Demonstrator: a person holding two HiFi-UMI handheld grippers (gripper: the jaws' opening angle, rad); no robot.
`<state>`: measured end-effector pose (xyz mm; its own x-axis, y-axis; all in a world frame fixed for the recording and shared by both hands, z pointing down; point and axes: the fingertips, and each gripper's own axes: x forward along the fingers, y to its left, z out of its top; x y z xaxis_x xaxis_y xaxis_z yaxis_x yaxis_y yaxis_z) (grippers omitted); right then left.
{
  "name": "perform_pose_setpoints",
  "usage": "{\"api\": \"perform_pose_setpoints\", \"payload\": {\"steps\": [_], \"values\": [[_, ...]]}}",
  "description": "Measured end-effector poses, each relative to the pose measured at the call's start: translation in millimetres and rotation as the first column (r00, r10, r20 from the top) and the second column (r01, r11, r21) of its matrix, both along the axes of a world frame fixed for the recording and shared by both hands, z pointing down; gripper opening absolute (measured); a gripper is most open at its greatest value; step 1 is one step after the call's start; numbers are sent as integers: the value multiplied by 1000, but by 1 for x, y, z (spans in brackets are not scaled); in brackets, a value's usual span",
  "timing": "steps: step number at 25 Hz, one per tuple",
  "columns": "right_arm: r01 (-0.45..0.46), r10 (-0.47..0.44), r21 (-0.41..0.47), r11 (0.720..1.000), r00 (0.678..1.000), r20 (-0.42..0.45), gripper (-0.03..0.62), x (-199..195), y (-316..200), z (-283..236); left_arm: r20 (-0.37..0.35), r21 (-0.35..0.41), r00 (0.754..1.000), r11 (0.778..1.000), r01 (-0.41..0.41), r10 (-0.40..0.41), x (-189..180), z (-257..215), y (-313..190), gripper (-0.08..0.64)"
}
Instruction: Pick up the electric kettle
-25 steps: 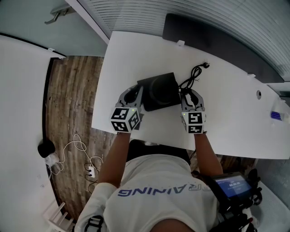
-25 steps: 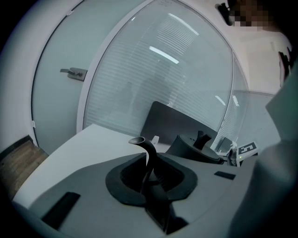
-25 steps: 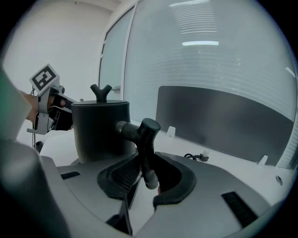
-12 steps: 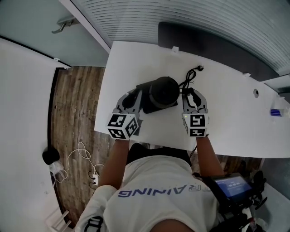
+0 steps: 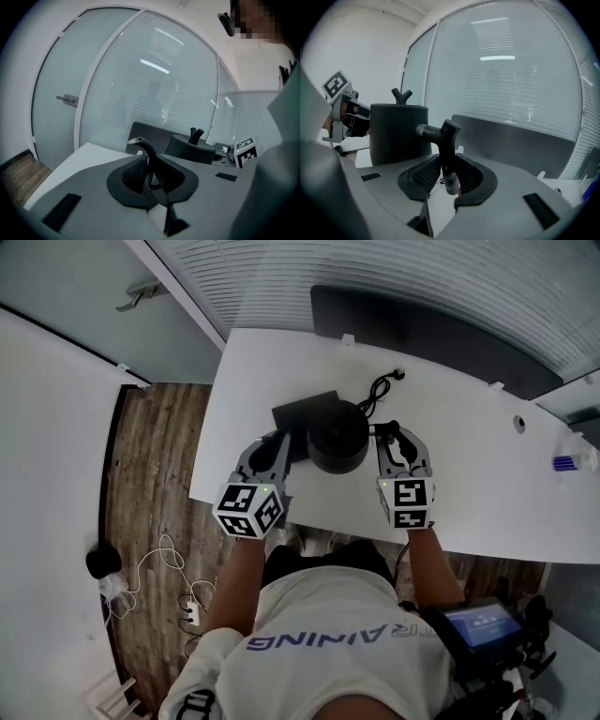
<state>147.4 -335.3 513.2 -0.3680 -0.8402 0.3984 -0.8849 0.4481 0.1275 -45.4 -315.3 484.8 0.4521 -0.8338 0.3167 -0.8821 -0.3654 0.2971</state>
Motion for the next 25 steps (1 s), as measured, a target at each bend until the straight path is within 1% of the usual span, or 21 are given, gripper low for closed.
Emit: {"api": "perform_pose_setpoints", "payload": {"steps": [5,8,11,15,21,25], "values": [[-10,10,9,1000,1000,-4,106,-1,25,-16,10,32,1000,999,-13,12,-2,-18,26,55],[-16,16,26,1000,1000,-10,106,-11,44,-26,-4,50,1000,999,-16,17,-12,-27,43,55],[-29,30,40,999,999,-17,106,-25,64,-37,-13,72,999,997,-36,37,-26,-35,61,55],[-41,42,62,997,999,-24,106,-57,95,-49,-26,86,998,994,-63,65,-60,-45,91,55],[-62,62,76,995,998,-1,106,-115,149,-63,-4,100,996,991,-84,85,-117,-62,142,54],[-84,83,89,992,996,15,106,-139,179,-69,1,109,995,989,-96,97,-141,-70,170,54]]}}
